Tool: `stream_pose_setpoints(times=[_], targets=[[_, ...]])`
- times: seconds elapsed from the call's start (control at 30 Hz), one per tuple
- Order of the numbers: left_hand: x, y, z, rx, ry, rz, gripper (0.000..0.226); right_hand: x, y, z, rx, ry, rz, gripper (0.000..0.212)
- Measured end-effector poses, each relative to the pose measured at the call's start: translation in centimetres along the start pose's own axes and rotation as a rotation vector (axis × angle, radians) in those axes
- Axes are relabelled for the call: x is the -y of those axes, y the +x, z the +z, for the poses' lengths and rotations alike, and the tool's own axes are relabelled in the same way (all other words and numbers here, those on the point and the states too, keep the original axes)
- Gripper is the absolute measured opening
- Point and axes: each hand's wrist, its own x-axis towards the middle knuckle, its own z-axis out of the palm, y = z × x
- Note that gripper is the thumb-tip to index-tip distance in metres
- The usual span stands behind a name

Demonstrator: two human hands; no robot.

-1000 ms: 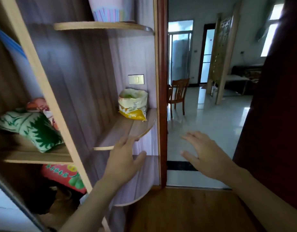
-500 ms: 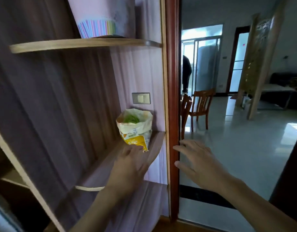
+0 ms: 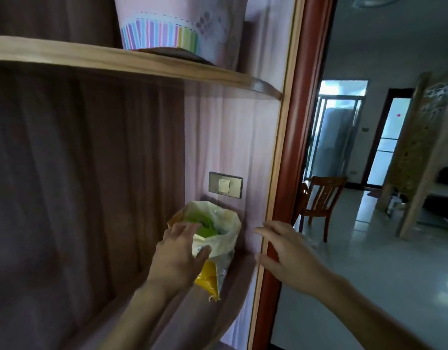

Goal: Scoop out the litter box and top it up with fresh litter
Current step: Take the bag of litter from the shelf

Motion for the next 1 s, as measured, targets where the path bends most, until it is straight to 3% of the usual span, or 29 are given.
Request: stream_pose_setpoints(times=[0.27, 0.4, 0.53, 0.7, 1.0], targets=[[3.8, 3.9, 3.8, 0.053, 0.305, -0.065, 0.064, -4.1, 9.0, 4.9, 0.049, 0.067, -0.125, 0.063], [6.4, 3.7, 4.7, -0.008, 0.414, -0.003, 0.041, -4.1, 12.2, 8.4, 0.075, 0.049, -0.216, 0.057], [7.3, 3.3, 5.1, -0.111, 0.454, 0.086, 0.014, -5.1, 14.6, 11.0, 0.060, 0.041, -0.315, 0.037], [6.6, 2.5, 5.2, -0.163, 0.497, 0.127, 0.010, -6.3, 16.1, 12.0, -0.012, 0.121, -0.434, 0.005], [3.4, -2.3, 4.4, -0.257, 0.559, -0.077, 0.006, -5.9, 16.3, 12.2, -0.037, 0.365, -0.684, 0.007]])
